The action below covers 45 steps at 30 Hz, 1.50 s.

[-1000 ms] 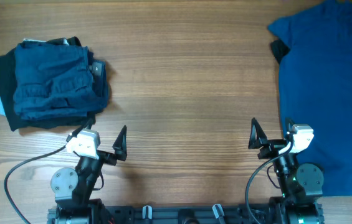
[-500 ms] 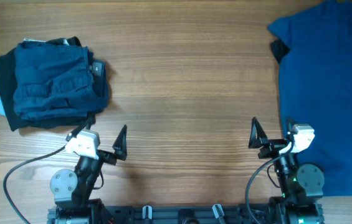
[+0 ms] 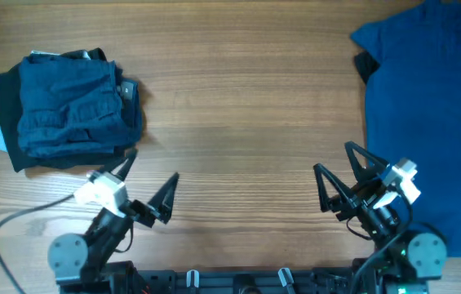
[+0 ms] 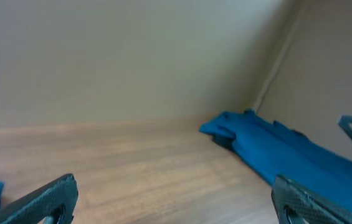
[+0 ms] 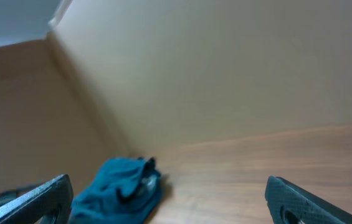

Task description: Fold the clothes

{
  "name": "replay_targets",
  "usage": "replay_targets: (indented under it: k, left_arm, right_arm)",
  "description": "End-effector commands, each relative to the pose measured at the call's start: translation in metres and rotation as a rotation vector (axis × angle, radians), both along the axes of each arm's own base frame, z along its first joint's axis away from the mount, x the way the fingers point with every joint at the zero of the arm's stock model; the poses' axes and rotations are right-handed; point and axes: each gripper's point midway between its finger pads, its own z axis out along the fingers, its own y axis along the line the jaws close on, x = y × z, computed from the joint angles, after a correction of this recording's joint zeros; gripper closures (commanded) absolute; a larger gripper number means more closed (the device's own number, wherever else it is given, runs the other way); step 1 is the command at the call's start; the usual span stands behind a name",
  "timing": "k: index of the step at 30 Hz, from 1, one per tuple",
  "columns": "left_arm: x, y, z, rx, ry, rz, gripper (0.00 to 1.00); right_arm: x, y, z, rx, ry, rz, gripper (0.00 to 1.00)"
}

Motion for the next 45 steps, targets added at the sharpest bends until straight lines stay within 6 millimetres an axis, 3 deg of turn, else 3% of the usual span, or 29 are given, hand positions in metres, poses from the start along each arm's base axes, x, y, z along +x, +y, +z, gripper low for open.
replay_targets:
  k: [1,4,8,10,13,15,20,25,26,27,30,33,35,38,45]
  left_arm:
    - [0.015,0.007,0.035,-0.037,0.093,0.046,0.00]
    - [0.040,0.014,0.042,-0.040,0.271,0.078,0.00]
    - [0.085,0.025,0.031,0.017,0.561,0.123,0.00]
    - [0.104,0.029,0.025,0.038,0.680,0.132,0.00]
    - [0.134,0.034,0.012,0.044,0.806,0.146,0.00]
    - [0.145,0.034,0.001,0.045,0.841,0.144,0.00]
    - [0.152,0.035,-0.013,0.086,0.857,0.125,0.00]
    - [0.148,0.033,-0.015,0.079,0.877,0.114,0.03]
    - [0.148,0.033,-0.015,0.079,0.877,0.115,0.25]
    - [0.148,0.033,-0.015,0.079,0.877,0.115,0.30]
    - [0.148,0.033,-0.015,0.079,0.877,0.115,0.24]
    - [0.148,0.033,-0.015,0.079,0.877,0.115,0.23]
    - [0.148,0.033,-0.015,0.079,0.877,0.115,0.24]
    - [0.148,0.033,-0.015,0.078,0.878,0.114,0.27]
    - [0.148,0.031,-0.015,0.075,0.878,0.107,0.32]
  right_arm:
    - [0.006,0.020,0.026,-0.070,0.055,0.133,0.00]
    - [0.036,0.024,0.018,-0.079,0.247,0.166,0.00]
    - [0.091,0.031,-0.022,-0.176,0.558,0.228,0.00]
    - [0.123,0.021,-0.044,-0.263,0.685,0.185,0.00]
    - [0.181,-0.025,-0.074,-0.396,0.899,-0.034,0.00]
    - [0.214,-0.056,-0.082,-0.471,0.951,-0.144,0.01]
    - [0.269,-0.130,-0.097,-0.463,0.985,-0.360,0.00]
    - [0.288,-0.201,-0.137,-0.315,1.053,-0.529,0.10]
    - [0.294,-0.218,-0.155,-0.285,1.066,-0.560,0.07]
    - [0.298,-0.225,-0.167,-0.279,1.072,-0.568,0.07]
    - [0.309,-0.231,-0.201,-0.278,1.086,-0.569,0.07]
    - [0.320,-0.232,-0.219,-0.271,1.071,-0.562,0.08]
    - [0.326,-0.229,-0.222,-0.264,1.050,-0.547,0.11]
    - [0.329,-0.228,-0.226,-0.268,1.037,-0.549,0.30]
    - [0.318,-0.232,-0.252,-0.320,1.107,-0.602,0.41]
